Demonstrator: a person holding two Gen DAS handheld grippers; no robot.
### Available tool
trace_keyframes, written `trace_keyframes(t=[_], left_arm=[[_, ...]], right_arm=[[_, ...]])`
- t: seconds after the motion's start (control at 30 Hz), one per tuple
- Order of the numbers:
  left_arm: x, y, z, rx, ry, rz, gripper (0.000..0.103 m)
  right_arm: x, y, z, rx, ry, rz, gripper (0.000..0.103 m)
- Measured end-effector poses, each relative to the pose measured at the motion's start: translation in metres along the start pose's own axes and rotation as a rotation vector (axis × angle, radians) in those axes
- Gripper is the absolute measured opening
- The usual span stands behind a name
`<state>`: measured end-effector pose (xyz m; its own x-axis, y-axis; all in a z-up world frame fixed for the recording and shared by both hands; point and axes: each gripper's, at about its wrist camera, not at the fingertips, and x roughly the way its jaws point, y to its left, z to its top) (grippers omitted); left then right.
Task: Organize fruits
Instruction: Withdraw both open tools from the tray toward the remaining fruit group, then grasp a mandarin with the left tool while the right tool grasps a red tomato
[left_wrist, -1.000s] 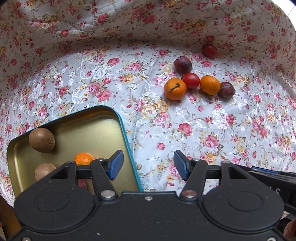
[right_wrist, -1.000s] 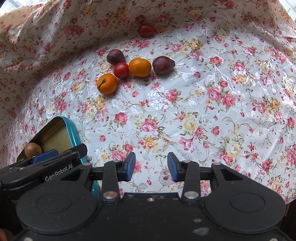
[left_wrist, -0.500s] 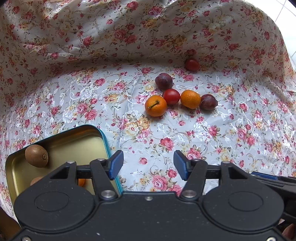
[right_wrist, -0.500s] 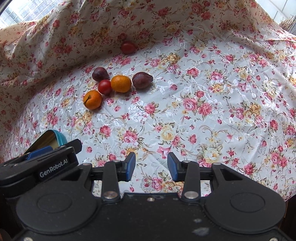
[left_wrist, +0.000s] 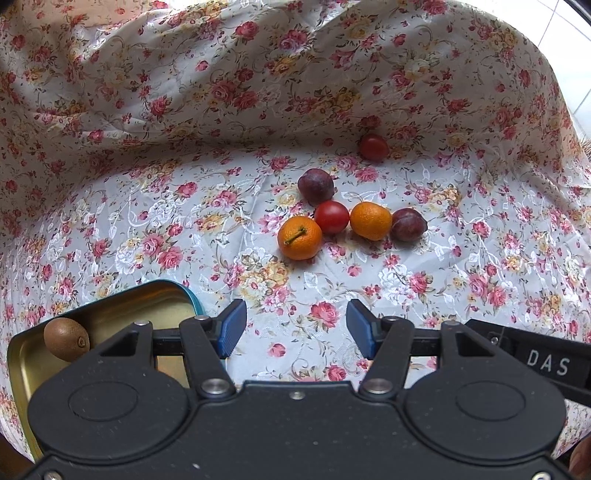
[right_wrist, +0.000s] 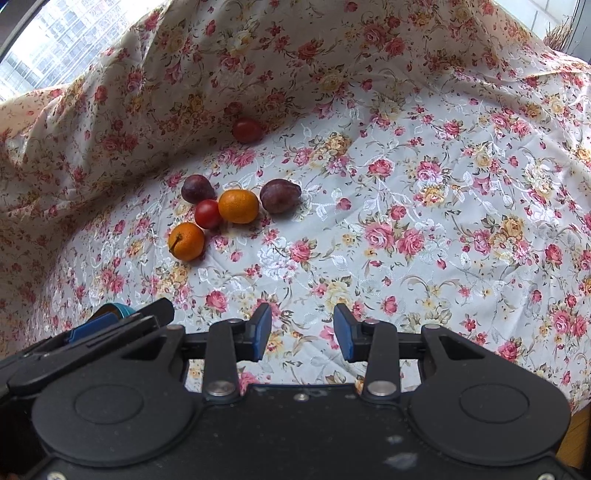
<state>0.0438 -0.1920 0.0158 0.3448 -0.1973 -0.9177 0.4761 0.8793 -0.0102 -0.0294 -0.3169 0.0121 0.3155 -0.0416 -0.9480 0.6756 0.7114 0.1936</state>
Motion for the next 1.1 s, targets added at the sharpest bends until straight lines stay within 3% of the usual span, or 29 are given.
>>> trace_keyframes(t=[0.3, 0.73, 0.93, 1.1], left_arm=[[0.011, 0.003, 0.01, -0.03, -0.023, 0.023, 0.064], [0.038, 0.032, 0.041, -0.062, 0.015, 0.038, 0.063], [0.047, 0.048, 0.052, -0.106, 0.063, 0.021, 0.063], [0.057, 0.056, 0.053, -0.126, 0.139, 0.031, 0.063]], right_arm=[[0.009, -0.005, 0.013, 0.05, -0.063, 0.0, 0.041], [0.052, -0.018, 0.027, 0.096, -0.019, -0.078, 0.04], [0.06, -0.003, 0.021, 0.016, -0.02, -0.087, 0.04], [0.061, 0.01, 0.034, -0.019, -0.08, -0.081, 0.039]])
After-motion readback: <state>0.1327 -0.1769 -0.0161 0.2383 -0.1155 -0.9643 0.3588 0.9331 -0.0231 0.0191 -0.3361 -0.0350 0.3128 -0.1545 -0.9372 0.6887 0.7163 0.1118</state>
